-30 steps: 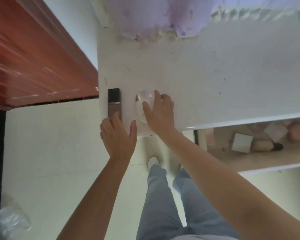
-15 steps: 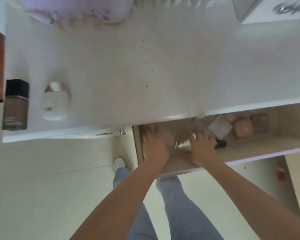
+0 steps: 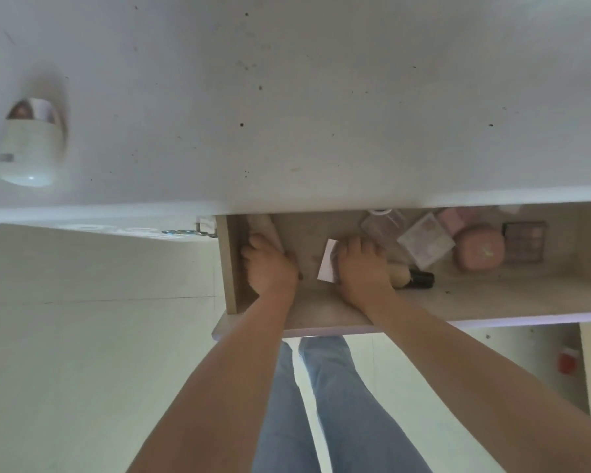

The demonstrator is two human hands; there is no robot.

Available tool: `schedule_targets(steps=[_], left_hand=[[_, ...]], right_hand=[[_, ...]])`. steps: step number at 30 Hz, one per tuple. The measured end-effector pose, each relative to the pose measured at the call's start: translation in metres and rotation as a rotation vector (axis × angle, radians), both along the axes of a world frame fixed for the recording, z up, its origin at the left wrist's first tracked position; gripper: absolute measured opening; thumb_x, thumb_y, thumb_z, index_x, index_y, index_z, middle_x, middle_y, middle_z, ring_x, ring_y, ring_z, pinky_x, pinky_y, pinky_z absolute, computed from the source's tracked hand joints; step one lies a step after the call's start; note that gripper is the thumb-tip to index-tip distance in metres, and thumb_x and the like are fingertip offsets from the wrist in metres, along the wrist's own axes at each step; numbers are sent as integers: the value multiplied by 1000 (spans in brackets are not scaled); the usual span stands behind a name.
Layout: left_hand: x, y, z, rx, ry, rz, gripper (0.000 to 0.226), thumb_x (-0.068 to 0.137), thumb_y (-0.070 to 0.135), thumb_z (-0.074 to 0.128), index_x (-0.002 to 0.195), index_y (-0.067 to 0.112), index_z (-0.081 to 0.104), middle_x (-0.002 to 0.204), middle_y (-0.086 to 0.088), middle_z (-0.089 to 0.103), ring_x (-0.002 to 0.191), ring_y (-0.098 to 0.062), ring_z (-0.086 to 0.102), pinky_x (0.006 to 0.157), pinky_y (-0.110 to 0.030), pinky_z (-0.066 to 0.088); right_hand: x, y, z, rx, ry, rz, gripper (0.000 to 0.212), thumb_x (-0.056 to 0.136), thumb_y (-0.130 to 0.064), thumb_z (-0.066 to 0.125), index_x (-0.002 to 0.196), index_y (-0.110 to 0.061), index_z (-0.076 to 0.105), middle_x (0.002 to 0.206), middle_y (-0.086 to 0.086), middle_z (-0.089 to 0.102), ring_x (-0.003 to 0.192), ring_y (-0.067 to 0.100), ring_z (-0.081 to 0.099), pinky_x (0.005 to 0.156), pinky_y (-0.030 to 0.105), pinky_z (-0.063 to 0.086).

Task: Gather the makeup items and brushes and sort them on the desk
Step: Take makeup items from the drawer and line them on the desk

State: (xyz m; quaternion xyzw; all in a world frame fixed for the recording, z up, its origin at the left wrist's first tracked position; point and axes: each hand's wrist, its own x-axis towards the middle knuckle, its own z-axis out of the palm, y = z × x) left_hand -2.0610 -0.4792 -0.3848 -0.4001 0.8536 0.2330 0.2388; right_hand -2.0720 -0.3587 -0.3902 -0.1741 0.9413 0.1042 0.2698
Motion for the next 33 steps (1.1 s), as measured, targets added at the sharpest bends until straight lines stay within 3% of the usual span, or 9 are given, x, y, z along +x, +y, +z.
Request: schedule_targets(steps=[2, 4, 6, 9, 16, 23, 26, 30, 33], left_hand=[[5, -2, 11, 76, 18, 62, 60, 82, 20, 61, 127, -3, 29, 126, -21, 45, 114, -37, 49, 90, -40, 44], [16, -1, 29, 166, 67, 86, 55, 81, 22, 64, 121, 0, 32, 120, -18, 50, 109, -37, 54, 87, -40, 46], [31, 0, 54, 238, 131, 46, 48, 82, 23, 63, 115, 5, 34, 111, -12, 52, 101, -34, 57, 84, -40, 50], [54, -11, 91, 276, 216, -53, 41, 83, 20, 62, 115, 7, 38, 97, 1, 46, 86, -21, 53, 73, -29, 44], [37, -82, 139, -5, 613, 20, 42, 75, 13, 68, 111, -1, 53, 106, -13, 61, 95, -28, 55, 72, -17, 30], [-21, -171, 139, -312, 381, -154, 34, 84, 25, 59, 108, 2, 51, 99, -14, 63, 93, -29, 57, 83, -33, 46], [-27, -180, 127, -309, 358, -132, 36, 86, 28, 57, 111, 4, 47, 104, -13, 60, 100, -28, 51, 80, -33, 44], [-28, -186, 115, -321, 335, -149, 40, 91, 33, 52, 119, 6, 42, 117, -11, 54, 112, -26, 45, 86, -31, 40], [-24, -191, 117, -302, 354, -180, 46, 91, 35, 51, 123, 4, 40, 124, -13, 50, 118, -29, 41, 92, -35, 39]], right_hand=[[-2, 12, 6, -91, -79, -22, 55, 80, -24, 57, 128, -5, 37, 125, 15, 40, 114, 31, 41, 92, 36, 35], [-2, 20, 25, -156, -126, -105, 62, 77, -29, 58, 130, -7, 34, 128, 13, 38, 119, 30, 37, 95, 36, 35], [-1, 27, 42, -257, -60, -106, 70, 68, -34, 68, 126, -6, 41, 120, 14, 46, 112, 31, 45, 88, 34, 42], [3, 27, 62, -489, 155, 30, 75, 44, -40, 82, 104, -2, 58, 89, 16, 62, 78, 33, 61, 65, 31, 51], [-34, -50, 116, -861, 369, 138, 58, 56, -46, 53, 93, -3, 65, 88, 17, 64, 76, 35, 60, 73, 36, 50], [-84, -143, 114, -901, 385, 162, 47, 50, -35, 65, 85, -3, 64, 86, 17, 61, 82, 38, 58, 74, 43, 49], [-99, -161, 106, -921, 287, 176, 39, 53, -28, 70, 80, -1, 61, 84, 14, 57, 84, 35, 53, 76, 38, 46], [-113, -177, 93, -943, 250, 231, 31, 52, -18, 74, 70, 0, 57, 72, -1, 34, 69, 21, 35, 59, 18, 30], [-112, -183, 86, -909, 268, 293, 37, 47, -13, 83, 75, 1, 62, 72, 4, 39, 65, 26, 43, 66, 27, 39]])
